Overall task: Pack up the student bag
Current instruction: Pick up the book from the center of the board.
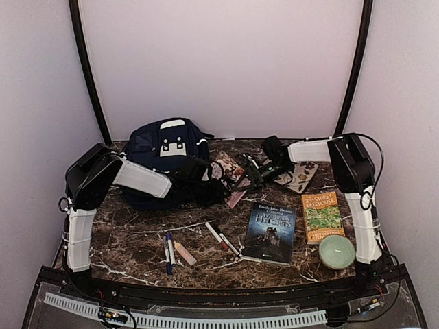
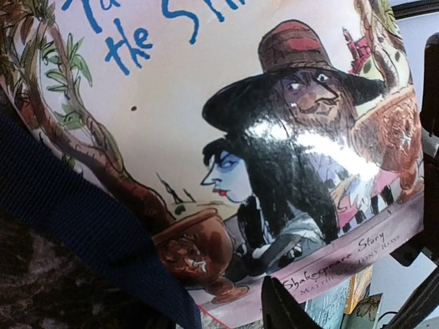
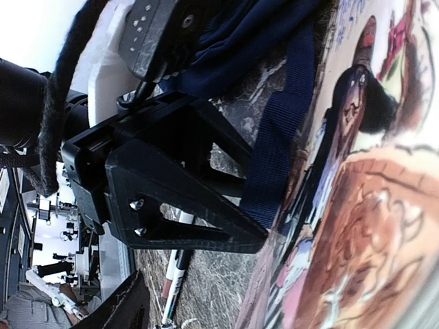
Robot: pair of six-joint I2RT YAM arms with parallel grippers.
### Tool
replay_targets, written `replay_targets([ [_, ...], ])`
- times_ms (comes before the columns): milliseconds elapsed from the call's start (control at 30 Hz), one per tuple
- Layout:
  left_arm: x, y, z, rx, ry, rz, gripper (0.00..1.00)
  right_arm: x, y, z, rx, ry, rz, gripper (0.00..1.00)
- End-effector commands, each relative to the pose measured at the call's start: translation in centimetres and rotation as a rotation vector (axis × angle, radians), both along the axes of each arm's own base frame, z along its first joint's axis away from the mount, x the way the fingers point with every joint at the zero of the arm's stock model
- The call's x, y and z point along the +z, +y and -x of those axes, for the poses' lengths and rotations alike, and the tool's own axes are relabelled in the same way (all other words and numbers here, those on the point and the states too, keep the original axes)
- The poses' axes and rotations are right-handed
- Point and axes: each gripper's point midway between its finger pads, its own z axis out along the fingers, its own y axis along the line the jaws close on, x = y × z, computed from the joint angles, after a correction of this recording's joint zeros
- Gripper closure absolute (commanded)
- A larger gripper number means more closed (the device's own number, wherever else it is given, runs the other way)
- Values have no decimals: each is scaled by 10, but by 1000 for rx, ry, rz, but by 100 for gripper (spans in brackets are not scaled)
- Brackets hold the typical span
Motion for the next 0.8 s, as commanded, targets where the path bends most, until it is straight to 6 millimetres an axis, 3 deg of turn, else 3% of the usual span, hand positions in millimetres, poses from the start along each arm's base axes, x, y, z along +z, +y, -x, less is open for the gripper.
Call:
replay_targets([
  [0,-33,14,12,-1,57,-88,54,11,-13,-23,-83,-26,-5,39],
  [200,-35,16,12,3,54,-98,55,10,-38,-54,-188,-44,14,52],
  [467,-36,18,13,0,55,-110,54,8,-45,-59,-223,-54,30,73],
  [600,-19,12,13,-32,8,-67,45,36,-50,-64,-241,-94,-7,87],
  [733,24,6,10,-40,-98,39,41,85,-59,-68,-272,-182,-84,96],
  [767,35,6,9,-33,-124,61,35,96,-60,-67,-279,-198,-106,99],
])
